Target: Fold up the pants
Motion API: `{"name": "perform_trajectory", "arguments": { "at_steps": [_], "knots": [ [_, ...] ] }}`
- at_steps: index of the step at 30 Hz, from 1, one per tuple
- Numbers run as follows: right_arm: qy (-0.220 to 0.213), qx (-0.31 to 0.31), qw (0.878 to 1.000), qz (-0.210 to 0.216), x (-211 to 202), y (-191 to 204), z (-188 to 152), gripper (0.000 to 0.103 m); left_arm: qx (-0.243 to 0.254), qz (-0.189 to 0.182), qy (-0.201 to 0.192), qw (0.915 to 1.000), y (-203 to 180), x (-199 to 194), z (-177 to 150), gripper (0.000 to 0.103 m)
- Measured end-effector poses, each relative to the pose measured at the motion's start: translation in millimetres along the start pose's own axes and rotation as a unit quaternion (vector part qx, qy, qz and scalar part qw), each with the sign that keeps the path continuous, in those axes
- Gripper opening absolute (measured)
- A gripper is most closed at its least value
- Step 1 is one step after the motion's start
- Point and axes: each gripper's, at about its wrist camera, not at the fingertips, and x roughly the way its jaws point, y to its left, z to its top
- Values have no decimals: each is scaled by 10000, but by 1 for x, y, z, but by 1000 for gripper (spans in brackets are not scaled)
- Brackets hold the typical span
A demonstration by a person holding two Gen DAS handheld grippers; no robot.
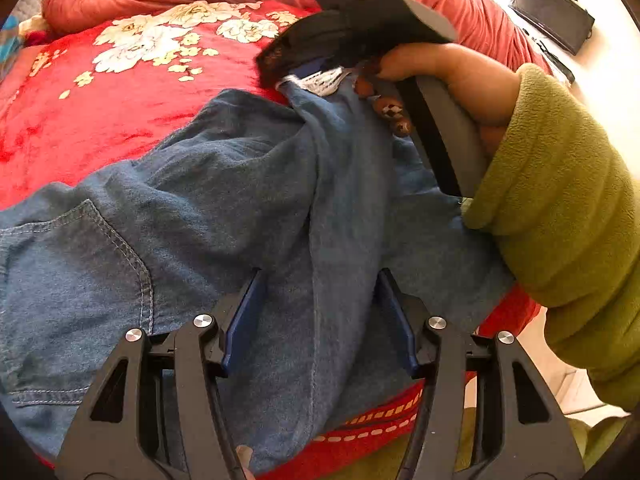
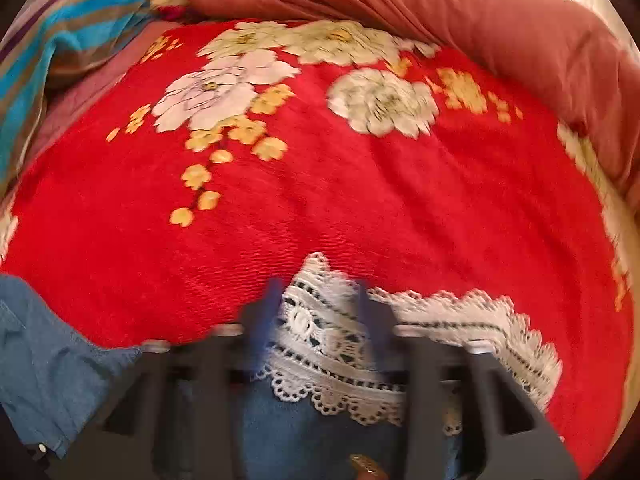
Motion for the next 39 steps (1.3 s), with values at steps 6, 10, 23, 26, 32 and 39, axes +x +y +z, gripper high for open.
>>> {"name": "perform_trajectory", "arguments": {
  "at_steps": [6, 10, 23, 26, 32, 39],
  "knots": [
    [-713, 420, 9963, 235, -65, -32, -14, 10, -36, -47, -51, 10000, 2, -3, -2, 50],
    [-1119, 684, 9912, 184, -118, -61, -37, 9, -63, -7, -88, 9999, 1, -6, -1, 56],
    [-1007, 1690, 9801, 273, -216, -111, -170, 9, 866, 541, -452, 9937, -16, -42, -4, 0],
    [-802, 1850, 9790, 304, -220, -105, -198, 9, 1014, 617, -364, 9923, -18, -39, -11, 0],
    [-357, 1927, 9804, 188, -211, -101, -228, 9, 1213, 732, -207, 9897, -20, -35, -21, 0],
    [3, 1938, 9810, 80, -197, -102, -247, 9, 1366, 855, -92, 9869, -24, -31, -27, 0]
  ]
}}
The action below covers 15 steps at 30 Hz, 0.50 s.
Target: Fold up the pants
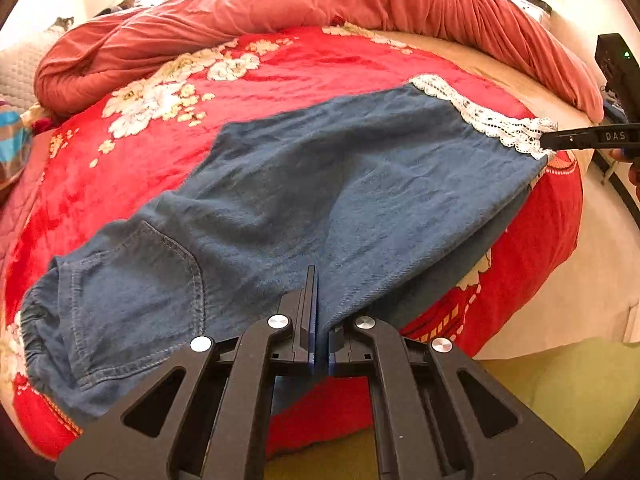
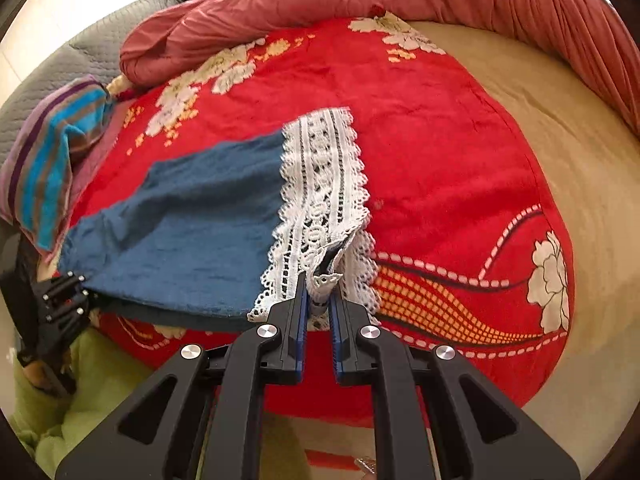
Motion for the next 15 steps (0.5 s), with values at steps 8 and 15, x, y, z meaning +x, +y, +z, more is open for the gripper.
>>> {"name": "perform_trajectory", "arguments": {
  "at_steps": [8, 15],
  "knots": [
    [-33, 166, 9995, -268, -10, -18, 7, 28, -130, -80, 147, 9998, 8, 1, -5, 32],
    [-720, -734, 9947, -70, -25, 20, 22, 36, -696, -46, -417, 9967, 46, -48, -20, 51]
  ]
}}
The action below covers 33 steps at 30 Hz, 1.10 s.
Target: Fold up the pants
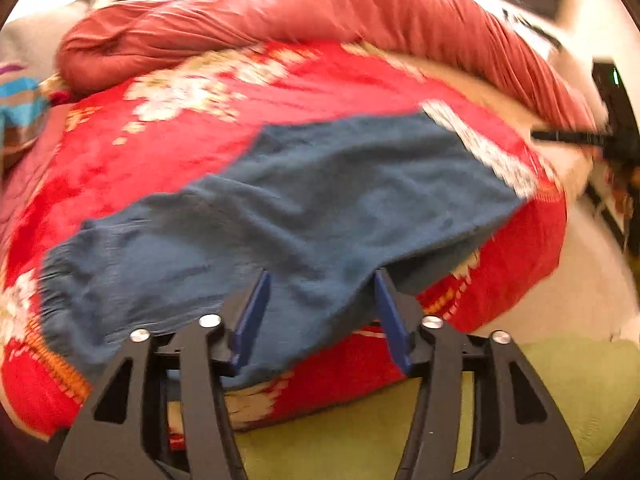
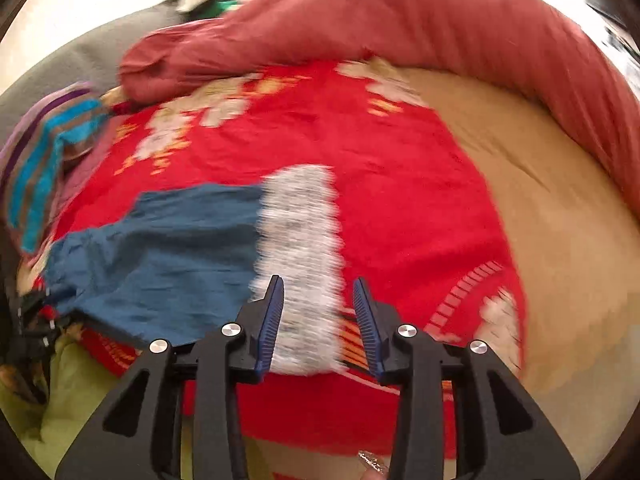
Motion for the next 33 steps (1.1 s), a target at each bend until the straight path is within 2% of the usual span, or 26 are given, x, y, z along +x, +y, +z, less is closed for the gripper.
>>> {"name": "perform_trajectory", "arguments": {
  "at_steps": [2, 5, 6, 8, 9, 11, 14, 16, 17, 19, 21, 23, 27, 29, 33],
  "knots": [
    [99, -256, 9995, 147, 12, 15, 0, 36, -298, 340, -85, 9989, 21, -8, 0, 52],
    [331, -533, 9976, 280, 36, 35, -2, 36, -848, 574, -58, 9947, 53, -10, -6, 57],
    [416, -596, 9971, 241, 41, 37, -4, 36, -978, 718, -8, 9926, 62, -8, -9, 59],
    [628, -673, 9958, 24, 52, 36, -8, 36, -1137, 1246, 248, 9854, 81, 1, -17, 59],
    [734, -659, 9950, -128, 56, 30, -11, 36, -1189, 1323, 331, 9835, 89, 6, -21, 58],
    [825, -535, 9948, -255, 60, 16, -14, 33, -1391, 1121, 341, 9833, 106, 9, -27, 53],
    [871, -346, 9956, -27, 65, 5, -15, 31, -1387, 1095, 262, 9839, 111, 7, -26, 51],
    [912, -620, 9938, -116, 68, 16, -17, 36, -1348, 1124, 267, 9841, 109, 8, -26, 51],
    [919, -707, 9932, -78, 68, 19, -17, 42, -1302, 1171, 271, 9842, 107, 8, -26, 51],
    [735, -598, 9953, 180, 57, 16, -9, 44, -1257, 1220, 288, 9841, 102, 3, -24, 51],
    [400, -438, 9979, 249, 45, 7, 5, 44, -1142, 1246, 177, 9855, 95, -6, -15, 55],
    [160, -228, 9993, 230, 39, -6, 23, 44, -1013, 1238, -35, 9871, 88, -18, -1, 59],
    [-83, 40, 9994, 336, 46, -28, 57, 44, -948, 868, -242, 9914, 79, -22, 32, 64],
    [-46, 54, 9991, 430, 61, -36, 73, 44, -880, 789, -221, 9927, 74, -13, 51, 64],
    [259, 188, 9975, 631, 101, -53, 92, 44, -800, 382, -87, 9960, 66, 21, 89, 64]
  ]
}}
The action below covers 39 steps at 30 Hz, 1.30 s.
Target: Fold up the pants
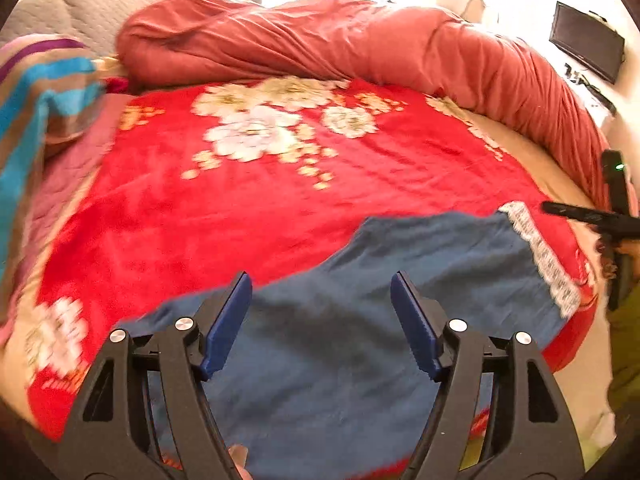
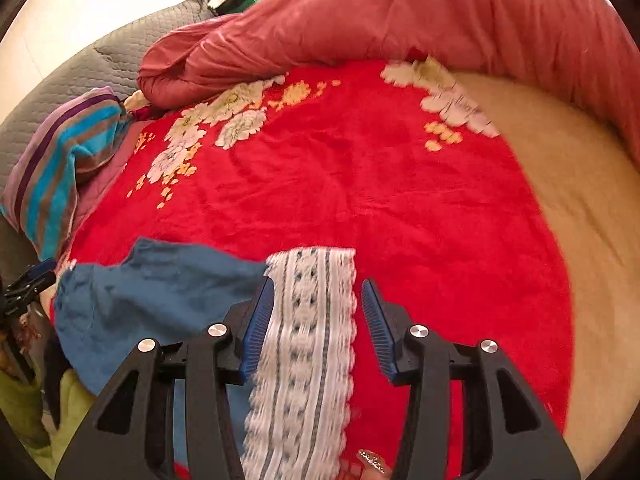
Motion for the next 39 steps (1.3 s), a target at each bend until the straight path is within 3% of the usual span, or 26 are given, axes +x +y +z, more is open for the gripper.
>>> {"name": "perform_trajectory", "arguments": {
  "at_steps": [8, 11, 13, 14, 15, 16, 20, 23, 26, 29, 33, 34, 36, 39],
  "knots": [
    [480, 81, 9980, 409, 51, -10, 3, 45, 13, -411, 790, 9960, -16, 99, 29, 64],
    [458, -22, 9975, 544, 55, -7, -2, 38, -92, -586, 1047, 9927, -16, 128, 25, 64],
    [455, -97, 9962, 741, 57, -4, -4, 26, -196, -704, 1130, 9909, -19, 137, 20, 51],
    [440, -124, 9956, 814, 56, -2, -4, 20, -157, -687, 1122, 9912, -23, 138, 18, 35],
    [349, -214, 9959, 806, 53, 1, -5, 18, -46, -750, 1110, 9910, -30, 136, 16, 11],
    [279, -268, 9960, 804, 49, 2, -4, 18, -5, -834, 1063, 9908, -34, 131, 16, 5],
    [-379, -437, 9957, 725, 19, 8, 9, 16, 208, -657, 614, 9957, -41, 108, 29, 5],
    [-557, -485, 9952, 638, 15, 9, 23, 16, 405, -445, 451, 9972, -46, 104, 41, 5],
    [-447, -654, 9964, 292, 29, 9, 33, 16, 514, -233, 495, 9972, -50, 119, 43, 5],
    [-54, -716, 9974, -8, 59, 7, 31, 17, 514, -96, 659, 9965, -48, 140, 36, 6],
    [82, -747, 9969, -255, 79, 3, 24, 21, 325, -199, 642, 9972, -37, 150, 26, 12],
    [45, -744, 9967, -326, 78, 3, 23, 23, 286, -228, 629, 9974, -35, 150, 26, 13],
    [-6, -799, 9953, -547, 75, 4, 24, 38, 226, -229, 582, 9978, -32, 146, 27, 19],
    [-174, -697, 9948, -721, 56, 2, 25, 47, 8, -33, 499, 9987, -22, 126, 27, 29]
  ]
}}
